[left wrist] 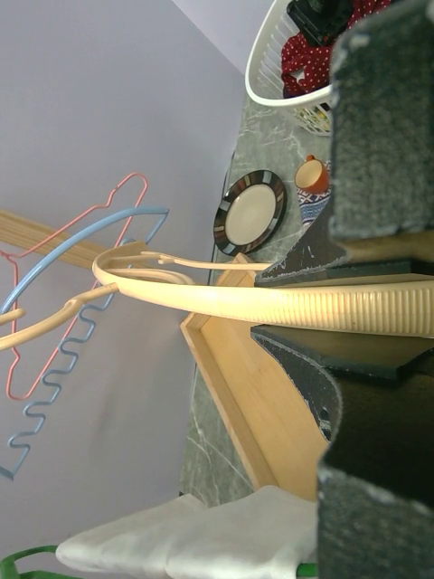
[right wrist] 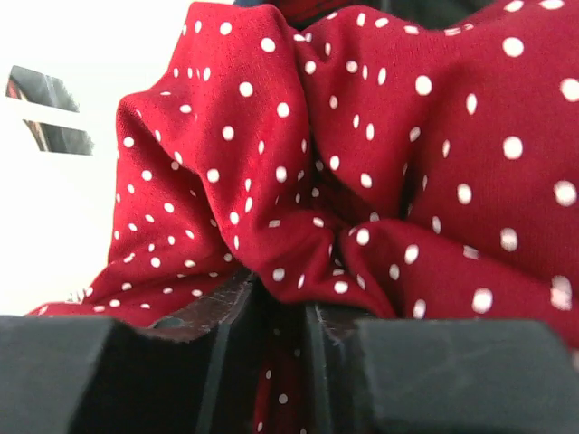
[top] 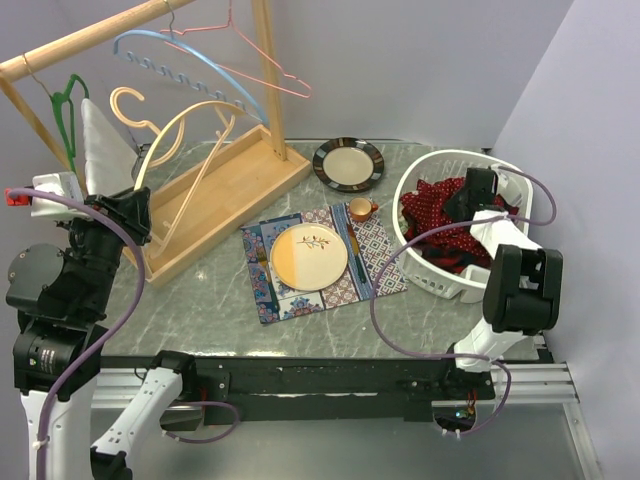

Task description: Remove the skirt from the hanger

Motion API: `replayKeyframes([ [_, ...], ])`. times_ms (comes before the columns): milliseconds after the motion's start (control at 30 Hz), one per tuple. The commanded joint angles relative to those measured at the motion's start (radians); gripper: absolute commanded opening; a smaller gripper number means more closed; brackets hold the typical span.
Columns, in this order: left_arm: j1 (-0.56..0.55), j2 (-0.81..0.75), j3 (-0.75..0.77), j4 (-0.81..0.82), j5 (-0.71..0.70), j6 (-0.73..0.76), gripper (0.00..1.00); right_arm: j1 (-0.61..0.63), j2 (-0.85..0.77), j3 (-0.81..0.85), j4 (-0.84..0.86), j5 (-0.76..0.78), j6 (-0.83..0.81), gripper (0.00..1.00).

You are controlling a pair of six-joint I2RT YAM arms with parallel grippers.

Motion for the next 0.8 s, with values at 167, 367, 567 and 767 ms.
replayKeyframes([
  [167,0.004,-0.003,0.004,0.053,-0.029,0.011,0.01,-0.011,-0.210,0.090,-0.242,0.102,-0.020,0.38],
  [367,0.004,0.007,0.002,0.053,-0.036,0.014,0.01,0.031,-0.308,0.191,-0.363,0.036,-0.083,0.38],
  [567,0.004,0.043,0.005,0.062,-0.052,0.014,0.01,0.137,-0.313,0.178,-0.301,-0.090,-0.083,0.38],
  [767,0.004,0.072,-0.010,0.101,-0.064,0.008,0.01,0.216,-0.218,0.022,-0.206,-0.084,-0.038,0.38],
])
